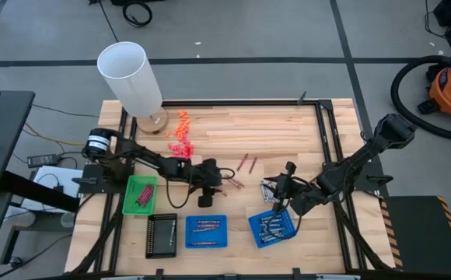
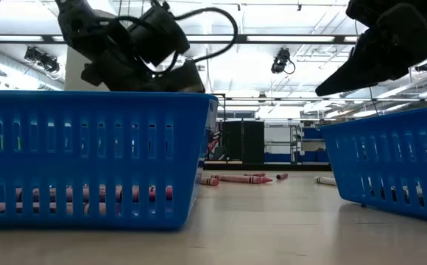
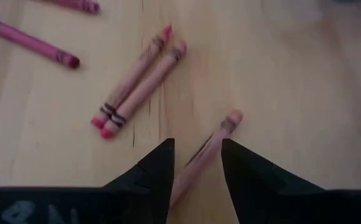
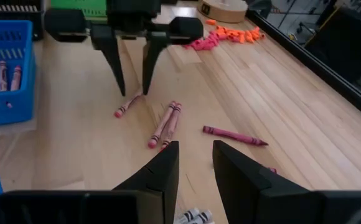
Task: Sort crayons
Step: Put the pink crayon into the left blue basket
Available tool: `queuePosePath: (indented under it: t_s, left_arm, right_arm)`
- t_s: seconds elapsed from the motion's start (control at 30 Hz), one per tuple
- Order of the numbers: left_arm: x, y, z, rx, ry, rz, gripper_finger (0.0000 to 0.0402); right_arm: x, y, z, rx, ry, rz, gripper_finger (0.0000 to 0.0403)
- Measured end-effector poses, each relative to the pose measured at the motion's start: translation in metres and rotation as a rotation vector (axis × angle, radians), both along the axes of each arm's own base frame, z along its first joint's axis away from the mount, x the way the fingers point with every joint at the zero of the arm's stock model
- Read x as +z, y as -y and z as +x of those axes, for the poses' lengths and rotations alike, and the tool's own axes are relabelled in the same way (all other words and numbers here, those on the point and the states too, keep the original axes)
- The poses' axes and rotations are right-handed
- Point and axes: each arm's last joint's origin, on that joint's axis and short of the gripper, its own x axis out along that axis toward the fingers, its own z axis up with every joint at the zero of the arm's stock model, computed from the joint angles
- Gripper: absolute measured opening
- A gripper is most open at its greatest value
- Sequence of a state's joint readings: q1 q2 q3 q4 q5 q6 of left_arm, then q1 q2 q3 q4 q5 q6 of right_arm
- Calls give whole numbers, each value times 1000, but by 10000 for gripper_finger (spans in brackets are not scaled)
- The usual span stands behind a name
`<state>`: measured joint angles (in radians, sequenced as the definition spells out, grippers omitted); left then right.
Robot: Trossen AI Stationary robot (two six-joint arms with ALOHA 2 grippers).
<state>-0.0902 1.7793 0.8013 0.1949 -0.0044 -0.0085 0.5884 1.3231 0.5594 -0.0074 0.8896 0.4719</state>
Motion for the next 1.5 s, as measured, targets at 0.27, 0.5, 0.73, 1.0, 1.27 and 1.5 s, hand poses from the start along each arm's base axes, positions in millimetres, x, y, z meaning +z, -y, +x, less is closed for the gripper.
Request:
queuePosePath:
  t_s: [0.27,0.5,0.73,1.0,1.27,1.5]
  left_arm:
    - [-16,-3,3,-14,-40,22,142]
    - [-17,0,1,-28,-66,8,137]
    - [-18,2,-1,-39,-88,-17,66]
    - [-15,3,-3,-51,-95,-58,13]
    - [30,9,-16,-97,-15,-147,27]
    - [69,28,-26,-124,87,-294,29]
  right_arm:
    - [-1,0,0,13,-2,9,108]
    - [-2,0,0,16,-4,12,108]
    - [-1,0,0,17,-3,13,108]
    - [-1,0,0,17,2,16,108]
    - [-1,0,0,17,2,17,108]
    - [-1,-1,0,17,6,19,108]
